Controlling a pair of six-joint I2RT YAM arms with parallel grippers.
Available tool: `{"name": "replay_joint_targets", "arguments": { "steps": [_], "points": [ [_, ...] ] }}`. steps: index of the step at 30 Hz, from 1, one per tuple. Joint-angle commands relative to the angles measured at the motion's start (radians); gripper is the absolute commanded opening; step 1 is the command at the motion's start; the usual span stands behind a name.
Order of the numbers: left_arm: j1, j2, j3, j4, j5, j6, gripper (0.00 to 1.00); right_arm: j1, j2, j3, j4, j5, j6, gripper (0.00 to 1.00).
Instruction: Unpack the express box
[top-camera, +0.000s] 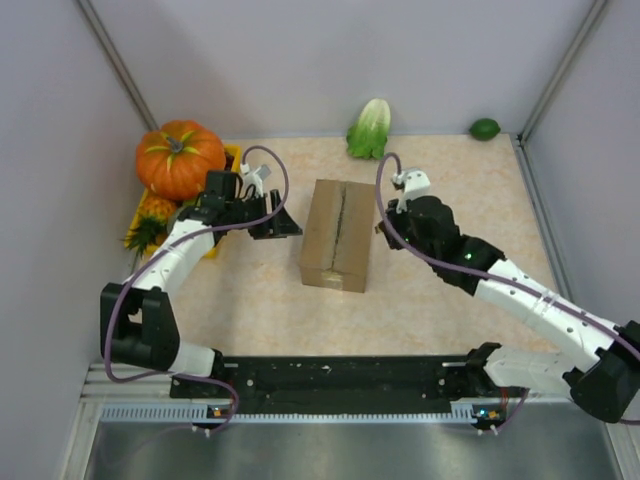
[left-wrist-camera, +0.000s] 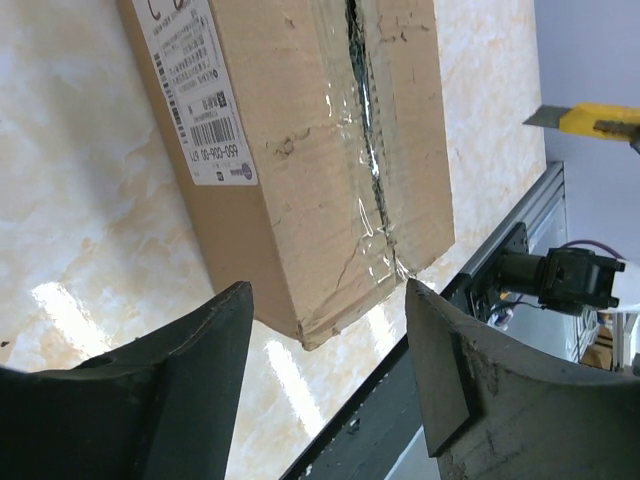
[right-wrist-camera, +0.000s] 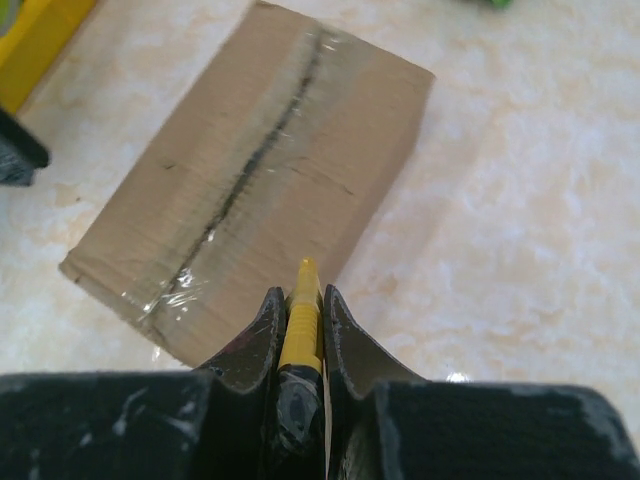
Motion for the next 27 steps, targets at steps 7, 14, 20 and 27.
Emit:
{"name": "replay_joint_targets", "arguments": {
  "steps": [7, 14, 20, 27],
  "points": [
    [-0.005, -0.07, -0.035, 0.106, -0.061, -0.086, 0.68, -0.386, -0.055, -0.178, 0.066, -0.06, 0.583, 0.0],
    [-0.008, -0.079, -0.045, 0.083, -0.117, -0.086, 0.68, -0.69, 0.009, -0.487, 0.599, -0.495, 0.878, 0.0],
    [-0.01, -0.071, -0.054, 0.086, -0.086, -0.089, 0.68, -0.74, 0.161, -0.544, 0.771, -0.637, 0.902, 0.0],
    [-0.01, -0.064, -0.055, 0.081, -0.086, -0.079, 0.68, -0.75, 0.197, -0.424, 0.382, -0.446, 0.831, 0.26]
  ]
}}
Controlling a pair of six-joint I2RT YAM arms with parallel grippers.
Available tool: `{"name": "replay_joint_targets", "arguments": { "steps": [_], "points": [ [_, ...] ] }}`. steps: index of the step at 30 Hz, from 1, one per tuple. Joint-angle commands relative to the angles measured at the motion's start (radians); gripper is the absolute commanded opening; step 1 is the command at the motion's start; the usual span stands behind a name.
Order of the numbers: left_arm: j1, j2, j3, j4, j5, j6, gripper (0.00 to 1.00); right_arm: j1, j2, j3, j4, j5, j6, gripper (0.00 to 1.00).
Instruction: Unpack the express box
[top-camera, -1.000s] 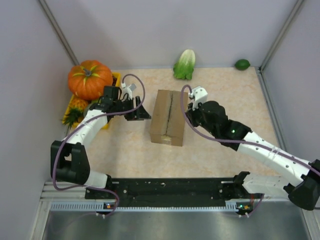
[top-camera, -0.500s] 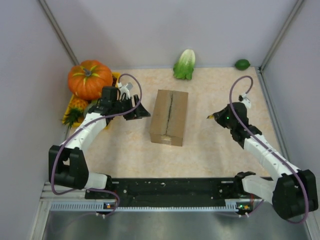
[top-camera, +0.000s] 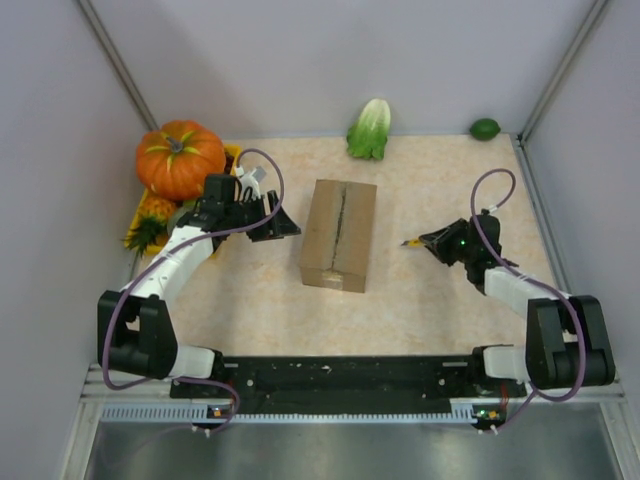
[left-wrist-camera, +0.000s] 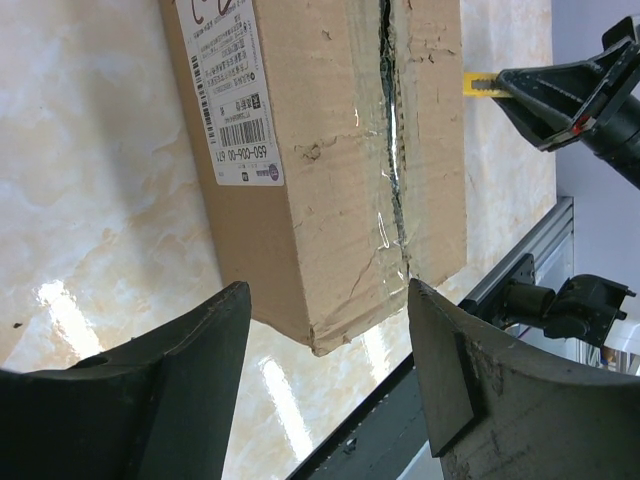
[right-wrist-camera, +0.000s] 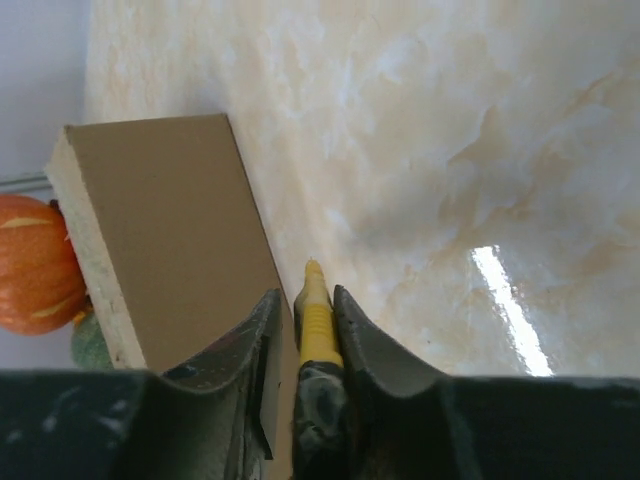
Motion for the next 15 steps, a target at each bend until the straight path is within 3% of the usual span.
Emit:
{"name": "replay_joint_targets", "arguments": {
  "steps": [1, 11, 13, 15],
  "points": [
    [-0.003, -0.014, -0.007, 0.024, 0.009, 0.003, 0.68, -0.018, 0.005, 0.104, -0.206, 0.131, -0.039, 0.29],
    [-0.003, -0.006, -0.004, 0.018, -0.005, 0.003, 0.68, -0.029, 0.004, 0.208, -0.522, 0.386, -0.062, 0.59],
    [-0.003, -0.002, 0.0, 0.013, -0.015, 0.002, 0.68, -0.027, -0.021, 0.239, -0.685, 0.536, -0.012, 0.68],
    [-0.003, 0.003, 0.008, -0.001, -0.034, -0.001, 0.68, -0.027, -0.064, 0.271, -0.77, 0.663, 0.002, 0.7]
  ]
}}
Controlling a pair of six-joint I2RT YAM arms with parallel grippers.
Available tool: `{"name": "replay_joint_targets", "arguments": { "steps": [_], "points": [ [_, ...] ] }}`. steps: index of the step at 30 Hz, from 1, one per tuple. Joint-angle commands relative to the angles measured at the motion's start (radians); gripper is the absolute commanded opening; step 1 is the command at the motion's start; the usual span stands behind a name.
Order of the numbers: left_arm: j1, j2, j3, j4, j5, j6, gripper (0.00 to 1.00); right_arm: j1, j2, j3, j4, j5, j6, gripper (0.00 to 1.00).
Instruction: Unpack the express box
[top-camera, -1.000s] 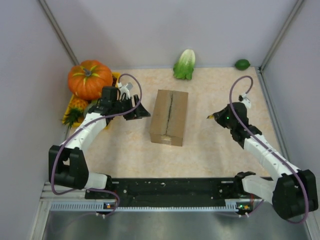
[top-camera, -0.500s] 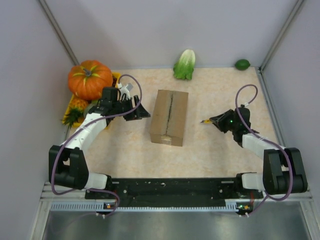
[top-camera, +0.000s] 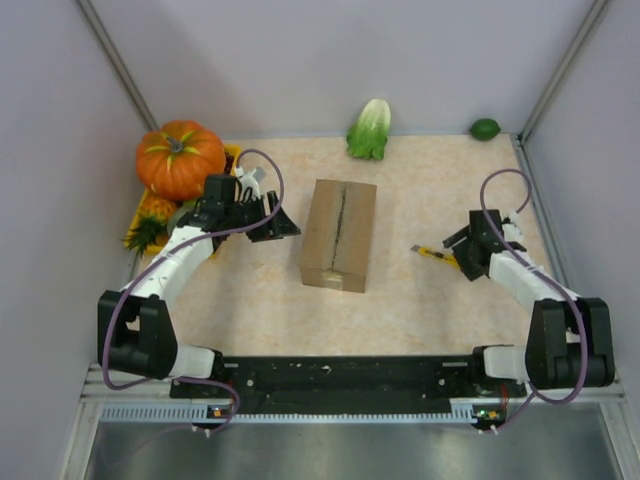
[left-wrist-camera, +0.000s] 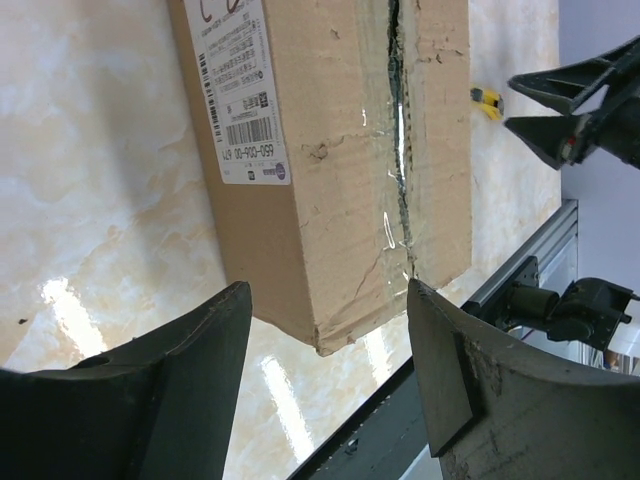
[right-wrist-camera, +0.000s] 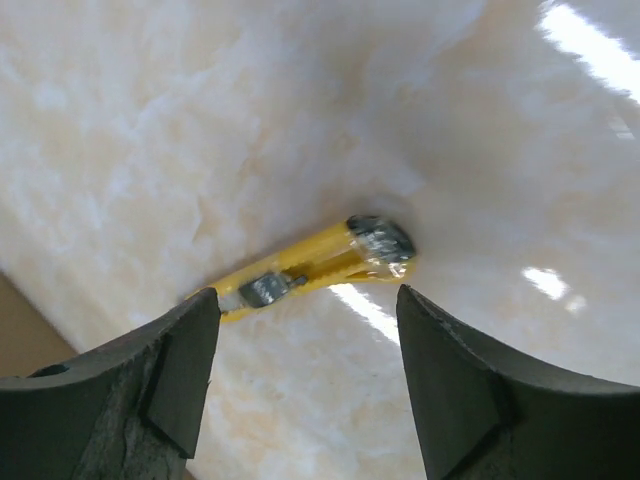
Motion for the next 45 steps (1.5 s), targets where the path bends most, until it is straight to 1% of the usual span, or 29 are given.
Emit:
{"name": "replay_joint_targets", "arguments": {
  "steps": [1, 3, 6, 7, 8, 9, 12, 13, 15, 16, 18, 19, 20, 21, 23, 28, 35, 37, 39, 40, 41, 43, 45],
  "points": [
    [-0.003, -0.005, 0.015, -0.012, -0.081, -0.01, 0.66, -0.011, -0.092, 0.1, -0.288, 0.317, 0.033, 0.72],
    [-0.003, -0.025, 0.013, -0.01, -0.13, -0.018, 0.66, -0.01, -0.131, 0.121, -0.308, 0.367, 0.0, 0.72],
    [-0.003, -0.063, 0.013, 0.016, -0.163, -0.024, 0.67, 0.007, -0.199, 0.156, -0.304, 0.36, -0.102, 0.74],
    [-0.003, -0.065, 0.016, 0.02, -0.161, -0.024, 0.67, 0.024, -0.22, 0.17, -0.304, 0.366, -0.167, 0.72],
    [-0.003, -0.06, 0.021, 0.024, -0.143, -0.024, 0.68, 0.051, -0.231, 0.196, -0.305, 0.392, -0.192, 0.72],
    [-0.003, -0.054, 0.03, 0.027, -0.135, -0.024, 0.67, 0.138, -0.241, 0.207, -0.302, 0.476, -0.212, 0.72],
    [-0.005, -0.025, 0.05, 0.022, -0.111, -0.036, 0.64, 0.252, -0.247, 0.261, -0.296, 0.577, -0.272, 0.72],
    [-0.005, -0.016, 0.053, 0.028, -0.108, -0.04, 0.64, 0.324, -0.238, 0.278, -0.296, 0.587, -0.296, 0.72],
    [-0.008, -0.009, 0.059, 0.028, -0.097, -0.044, 0.64, 0.389, -0.192, 0.336, -0.298, 0.626, -0.323, 0.72],
    [-0.011, -0.003, 0.062, 0.034, -0.091, -0.044, 0.64, 0.465, -0.172, 0.357, -0.299, 0.639, -0.341, 0.72],
    [-0.022, 0.004, 0.064, 0.039, -0.079, -0.044, 0.64, 0.53, -0.095, 0.428, -0.304, 0.653, -0.372, 0.72],
    [-0.025, 0.02, 0.064, 0.04, -0.066, -0.044, 0.64, 0.592, -0.062, 0.455, -0.304, 0.66, -0.396, 0.72],
    [-0.028, 0.032, 0.065, 0.042, -0.056, -0.046, 0.64, 0.628, -0.031, 0.507, -0.304, 0.67, -0.407, 0.72],
    [-0.033, 0.046, 0.068, 0.042, -0.04, -0.053, 0.64, 0.656, 0.029, 0.534, -0.305, 0.686, -0.413, 0.72],
    [-0.034, 0.093, 0.07, 0.034, 0.009, -0.072, 0.64, 0.72, 0.089, 0.612, -0.307, 0.682, -0.425, 0.72],
    [-0.059, 0.164, 0.039, 0.034, 0.047, -0.13, 0.62, 0.789, 0.27, 0.765, -0.324, 0.656, -0.455, 0.72],
    [-0.1, 0.182, -0.007, 0.057, 0.103, -0.184, 0.59, 0.837, 0.387, 0.847, -0.33, 0.613, -0.504, 0.72],
    [-0.117, 0.181, -0.022, 0.071, 0.121, -0.191, 0.52, 0.843, 0.402, 0.858, -0.328, 0.602, -0.517, 0.71],
    [-0.128, 0.179, -0.031, 0.077, 0.144, -0.187, 0.47, 0.846, 0.424, 0.861, -0.33, 0.582, -0.521, 0.7],
    [-0.129, 0.179, -0.031, 0.077, 0.15, -0.185, 0.41, 0.846, 0.43, 0.859, -0.328, 0.573, -0.518, 0.7],
    [-0.132, 0.178, -0.031, 0.08, 0.155, -0.181, 0.39, 0.846, 0.434, 0.859, -0.327, 0.568, -0.516, 0.7],
    [-0.134, 0.178, -0.03, 0.074, 0.143, -0.167, 0.38, 0.846, 0.447, 0.853, -0.328, 0.565, -0.513, 0.69],
    [-0.134, 0.179, -0.018, 0.045, 0.121, -0.149, 0.4, 0.846, 0.459, 0.851, -0.328, 0.556, -0.516, 0.69]
  ]
}}
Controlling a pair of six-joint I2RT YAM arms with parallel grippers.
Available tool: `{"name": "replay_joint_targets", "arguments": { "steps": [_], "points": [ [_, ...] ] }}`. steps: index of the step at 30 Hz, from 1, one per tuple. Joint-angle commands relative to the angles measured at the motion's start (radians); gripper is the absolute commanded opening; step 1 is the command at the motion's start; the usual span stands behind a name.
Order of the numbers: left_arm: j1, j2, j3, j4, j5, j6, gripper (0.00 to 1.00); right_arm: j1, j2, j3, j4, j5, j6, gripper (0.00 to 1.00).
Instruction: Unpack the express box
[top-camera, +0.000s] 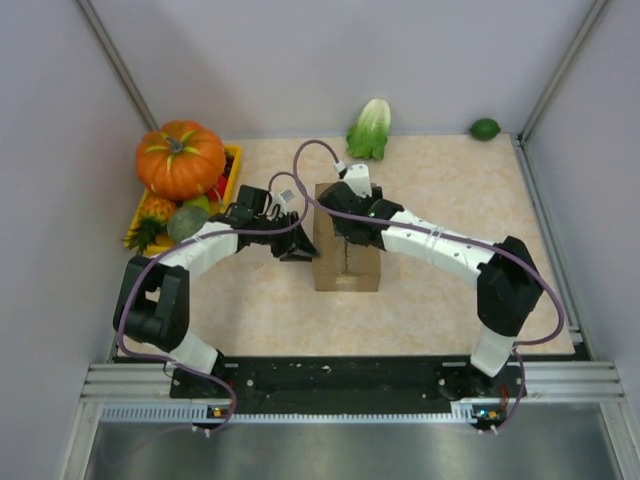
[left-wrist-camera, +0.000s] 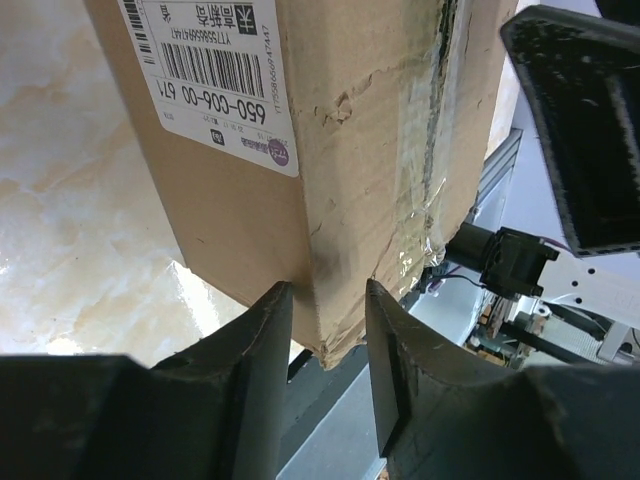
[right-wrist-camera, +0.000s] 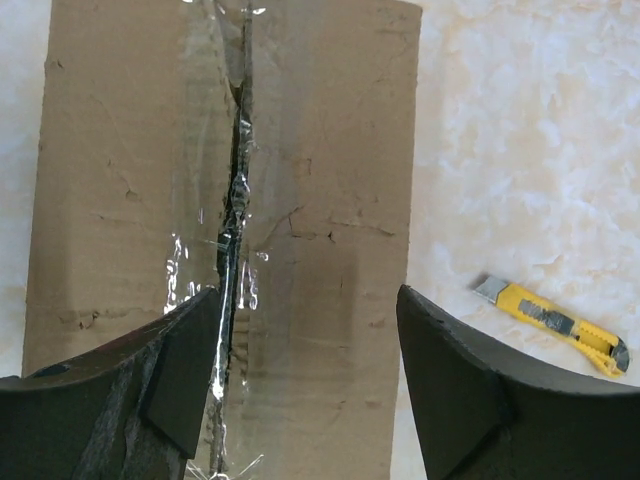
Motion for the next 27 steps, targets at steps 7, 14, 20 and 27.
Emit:
{"name": "replay_joint_targets", "arguments": {
  "steps": [7, 14, 20, 27],
  "points": [
    [-0.004, 0.018, 0.065, -0.029, -0.061, 0.046, 0.51, 0.011, 0.059, 0.042, -0.004, -0.042, -0.04, 0.69],
    [-0.002, 0.038, 0.143, -0.046, -0.12, 0.033, 0.56, 0.013, 0.073, 0.035, -0.009, -0.021, -0.04, 0.68],
    [-0.002, 0.11, 0.203, -0.086, -0.196, 0.035, 0.59, 0.017, 0.08, 0.057, -0.039, 0.034, -0.044, 0.63],
    [-0.002, 0.173, 0.224, -0.089, -0.192, 0.035, 0.6, 0.021, 0.106, 0.06, -0.058, 0.044, -0.042, 0.63]
  ]
}}
